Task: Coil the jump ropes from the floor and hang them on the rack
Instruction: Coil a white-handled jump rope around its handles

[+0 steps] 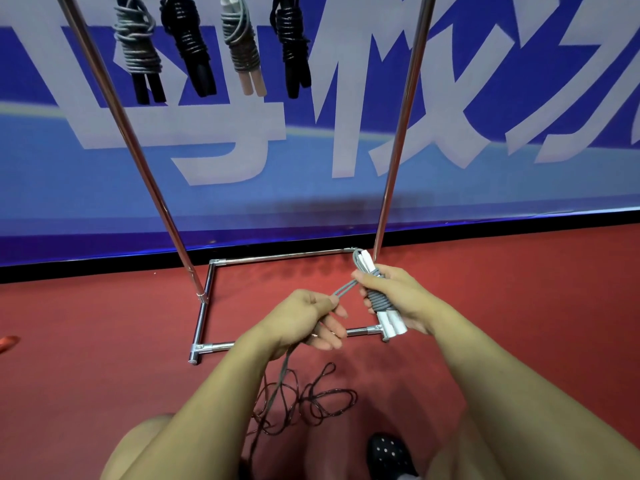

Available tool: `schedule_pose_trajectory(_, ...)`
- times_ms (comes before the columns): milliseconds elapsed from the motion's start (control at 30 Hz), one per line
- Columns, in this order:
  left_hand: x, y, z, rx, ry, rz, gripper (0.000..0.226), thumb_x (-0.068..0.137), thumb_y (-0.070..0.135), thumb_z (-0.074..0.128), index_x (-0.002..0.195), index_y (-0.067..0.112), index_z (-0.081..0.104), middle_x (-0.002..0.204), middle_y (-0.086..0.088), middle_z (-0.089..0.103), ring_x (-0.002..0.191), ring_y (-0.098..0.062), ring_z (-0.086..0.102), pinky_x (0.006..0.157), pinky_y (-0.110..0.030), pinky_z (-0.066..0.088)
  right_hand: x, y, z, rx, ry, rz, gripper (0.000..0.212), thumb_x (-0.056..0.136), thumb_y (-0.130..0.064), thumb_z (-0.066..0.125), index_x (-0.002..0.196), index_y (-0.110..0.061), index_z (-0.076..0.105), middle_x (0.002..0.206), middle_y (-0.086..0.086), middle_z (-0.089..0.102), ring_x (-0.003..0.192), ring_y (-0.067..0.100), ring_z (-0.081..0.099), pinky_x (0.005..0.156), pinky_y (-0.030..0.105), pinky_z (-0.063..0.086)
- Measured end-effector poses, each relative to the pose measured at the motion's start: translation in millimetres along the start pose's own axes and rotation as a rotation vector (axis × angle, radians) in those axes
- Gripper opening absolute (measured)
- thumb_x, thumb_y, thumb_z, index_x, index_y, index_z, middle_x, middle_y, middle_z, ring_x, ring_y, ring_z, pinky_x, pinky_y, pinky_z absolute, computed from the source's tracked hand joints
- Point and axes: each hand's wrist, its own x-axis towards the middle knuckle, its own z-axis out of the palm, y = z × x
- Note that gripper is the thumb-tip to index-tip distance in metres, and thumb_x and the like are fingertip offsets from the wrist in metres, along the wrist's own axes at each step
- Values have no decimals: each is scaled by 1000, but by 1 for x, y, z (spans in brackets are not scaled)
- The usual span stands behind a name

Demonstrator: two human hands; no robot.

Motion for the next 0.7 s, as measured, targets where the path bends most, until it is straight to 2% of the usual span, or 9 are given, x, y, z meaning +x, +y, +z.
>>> schedule_pose_trajectory(67, 2, -1, -2, -19, 97, 50, 26, 107, 22, 50, 105, 3, 68, 69, -4, 72, 50, -12, 63, 47, -19, 48, 1, -3, -1, 134, -31, 77, 38, 102, -40, 54, 111, -5, 68, 75, 7, 60, 61, 20, 54, 60, 32, 46)
schedule_pose_trajectory(167, 5, -1, -3, 16, 276, 146, 19, 102, 19, 60, 105, 2, 70, 71, -3, 75, 43, -10, 49, 46, -20, 39, 1, -6, -3, 235, -81, 116, 48, 107, -33, 37, 125, 2, 64, 79, 9, 60, 66, 22, 55, 65, 33, 46)
schedule_pose_trajectory(300, 5, -2, -5, 84, 392, 207, 27, 100, 23, 64, 84, 5, 75, 72, -11, 73, 51, -15, 40, 56, -24, 36, 4, -2, 1, 199, -40, 59, 36, 107, -20, 45, 128, 5, 61, 91, 13, 62, 74, 19, 58, 72, 30, 49)
schedule_pose_trajectory(367, 6, -3, -5, 151, 421, 222, 36, 100, 25, 62, 71, 6, 72, 65, -7, 64, 52, -14, 37, 52, -23, 34, 4, -1, 4, 178, -27, 12, 28, 106, -15, 47, 123, 2, 62, 94, 12, 61, 78, 16, 56, 75, 28, 46)
schedule_pose_trajectory(467, 8, 1, -2, 169, 435, 229, 28, 101, 18, 59, 82, 5, 76, 63, 6, 54, 54, -6, 43, 50, -14, 37, 3, 0, 5, 103, -22, -28, 25, 107, -14, 47, 125, -5, 61, 88, 3, 61, 73, 8, 55, 70, 22, 44)
schedule_pose_trajectory(533, 8, 4, 3, 183, 421, 238, 27, 101, 16, 56, 84, 6, 75, 61, 9, 49, 48, 1, 39, 49, -11, 35, 3, 1, 8, 20, 7, -67, 28, 107, -14, 49, 132, -7, 60, 87, -3, 61, 70, 2, 56, 67, 18, 45)
schedule_pose_trajectory(633, 4, 6, 7, 201, 374, 264, 38, 103, 25, 55, 76, 1, 67, 61, -3, 39, 43, -7, 26, 47, -21, 27, 3, 3, 10, -211, 68, -127, 28, 105, -19, 55, 131, -12, 62, 86, -7, 64, 69, -4, 59, 66, 15, 48)
schedule_pose_trajectory(700, 1, 7, 7, 186, 377, 280, 39, 103, 29, 56, 76, 4, 67, 62, -4, 38, 44, -8, 25, 47, -19, 26, 1, 5, 13, -294, 72, -135, 25, 103, -27, 59, 125, -19, 66, 84, -9, 66, 72, 1, 61, 67, 23, 55)
